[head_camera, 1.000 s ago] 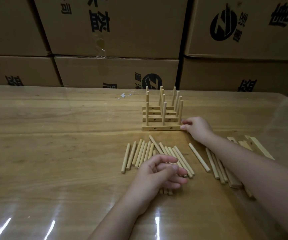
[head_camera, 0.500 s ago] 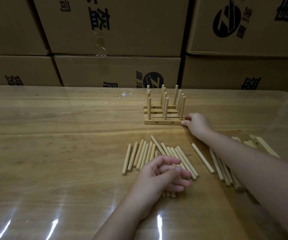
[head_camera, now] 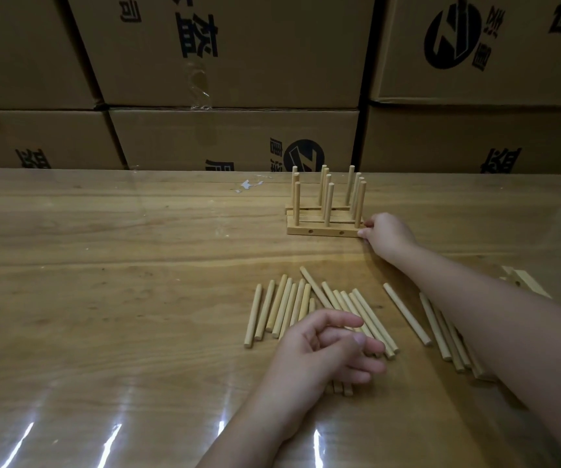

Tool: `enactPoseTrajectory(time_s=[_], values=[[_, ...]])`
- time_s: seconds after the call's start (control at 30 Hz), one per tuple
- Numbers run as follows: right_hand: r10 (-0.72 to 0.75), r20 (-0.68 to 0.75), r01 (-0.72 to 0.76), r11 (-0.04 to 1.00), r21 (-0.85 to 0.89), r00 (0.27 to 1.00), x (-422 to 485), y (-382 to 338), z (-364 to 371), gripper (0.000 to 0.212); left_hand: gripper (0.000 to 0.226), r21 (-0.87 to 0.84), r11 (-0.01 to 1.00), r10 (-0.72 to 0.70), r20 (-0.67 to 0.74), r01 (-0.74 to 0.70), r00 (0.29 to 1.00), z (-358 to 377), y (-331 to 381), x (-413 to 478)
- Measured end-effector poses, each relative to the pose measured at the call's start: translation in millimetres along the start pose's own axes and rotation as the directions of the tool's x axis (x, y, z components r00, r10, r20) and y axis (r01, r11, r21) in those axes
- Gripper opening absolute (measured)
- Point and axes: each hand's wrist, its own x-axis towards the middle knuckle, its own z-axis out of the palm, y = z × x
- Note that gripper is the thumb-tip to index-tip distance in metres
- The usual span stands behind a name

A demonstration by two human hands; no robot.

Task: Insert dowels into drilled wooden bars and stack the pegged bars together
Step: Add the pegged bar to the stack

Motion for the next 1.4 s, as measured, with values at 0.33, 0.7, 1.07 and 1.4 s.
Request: enactPoseTrajectory(time_s=[0.33, 0.7, 1.07, 1.4], values=[[0.027, 0.025, -0.027, 1.000, 0.000, 0.999, 7.3, -4.4, 0.1, 0.031, 0.021, -0.008, 1.000, -0.005, -0.005, 0.005, 1.000, 1.9, -0.6, 0.8], [0.003, 0.009, -0.002, 0.997, -0.078, 1.000, 12.7, -5.7, 2.5, 0.027, 0.019, -0.007, 1.000, -0.005, 0.002, 0.005, 1.000, 2.6, 1.0, 0.3], [0.009, 0.000, -0.009, 0.998, -0.059, 1.000, 7.4, -1.9, 1.6, 0.032, 0.014, 0.020, 1.000, 0.006, -0.016, -0.006, 1.000, 1.6, -3.5, 0.9], [-0.035, -0.062, 0.056, 0.925, 0.377, 0.997, -58.6, 34.5, -25.9, 0.039, 0.024, 0.025, 1.000, 0.011, -0.024, -0.011, 1.000, 2.8, 1.2, 0.1]])
